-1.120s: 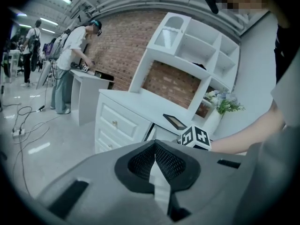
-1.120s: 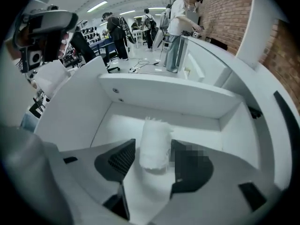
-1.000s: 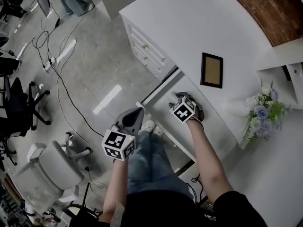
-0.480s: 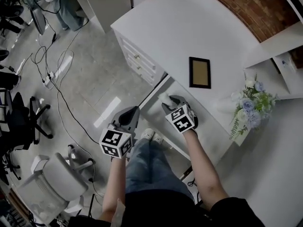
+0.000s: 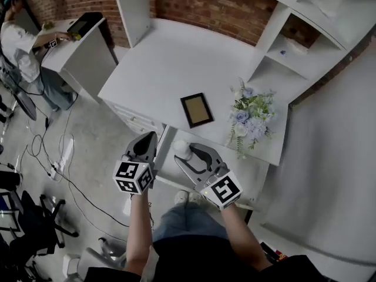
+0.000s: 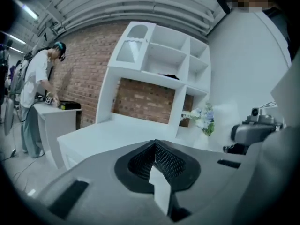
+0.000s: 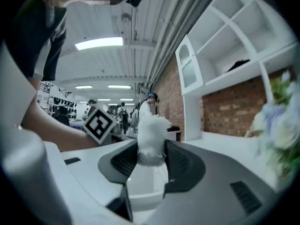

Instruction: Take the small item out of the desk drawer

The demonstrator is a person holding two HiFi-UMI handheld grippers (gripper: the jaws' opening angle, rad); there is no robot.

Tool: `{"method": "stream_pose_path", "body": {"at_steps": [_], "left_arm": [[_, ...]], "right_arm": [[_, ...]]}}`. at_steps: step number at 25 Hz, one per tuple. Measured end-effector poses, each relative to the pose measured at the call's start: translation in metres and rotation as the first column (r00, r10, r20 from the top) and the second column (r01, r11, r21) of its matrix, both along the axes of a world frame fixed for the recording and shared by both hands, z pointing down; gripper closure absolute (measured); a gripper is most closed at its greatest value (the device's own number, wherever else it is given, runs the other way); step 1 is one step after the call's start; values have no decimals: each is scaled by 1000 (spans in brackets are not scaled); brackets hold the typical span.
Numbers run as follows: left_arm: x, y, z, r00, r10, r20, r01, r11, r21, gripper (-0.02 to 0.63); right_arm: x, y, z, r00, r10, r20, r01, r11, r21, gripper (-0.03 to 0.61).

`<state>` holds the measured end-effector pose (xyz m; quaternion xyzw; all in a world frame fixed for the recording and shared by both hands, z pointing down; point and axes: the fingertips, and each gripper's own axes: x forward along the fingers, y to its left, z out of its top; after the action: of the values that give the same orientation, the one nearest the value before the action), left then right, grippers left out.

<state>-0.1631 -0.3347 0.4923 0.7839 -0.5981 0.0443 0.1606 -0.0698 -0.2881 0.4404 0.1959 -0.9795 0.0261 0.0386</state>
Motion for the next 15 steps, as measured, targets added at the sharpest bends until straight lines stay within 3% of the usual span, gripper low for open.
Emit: {"method": "stream_pose_path", "body": {"at_steps": [3,6,8,11,15], "left_arm": [[43,-35,-29,994,106,12,-107,992,72,604],[83,-55,-52,982,190,21,-191,974,120,604],[106,-63,-61,972,233,27,-234,962,140,604],[134,-69,-66,958,285,33,-287,946,151,604],[150,-74,-69,947,317,43,-320,935,155,604]], "right_arm": [[54,-15,-56,980,139,140,-151,985,80,419],[118,-29,-92,927,312,208,-343,930,131,419],[166,-33,-105,867,434,245,-475,868,141,419],[243,-31,-108,737,606,300,-656,748,102,419],[314,-26,-84,587,758,284,-797,602,40,419]]}}
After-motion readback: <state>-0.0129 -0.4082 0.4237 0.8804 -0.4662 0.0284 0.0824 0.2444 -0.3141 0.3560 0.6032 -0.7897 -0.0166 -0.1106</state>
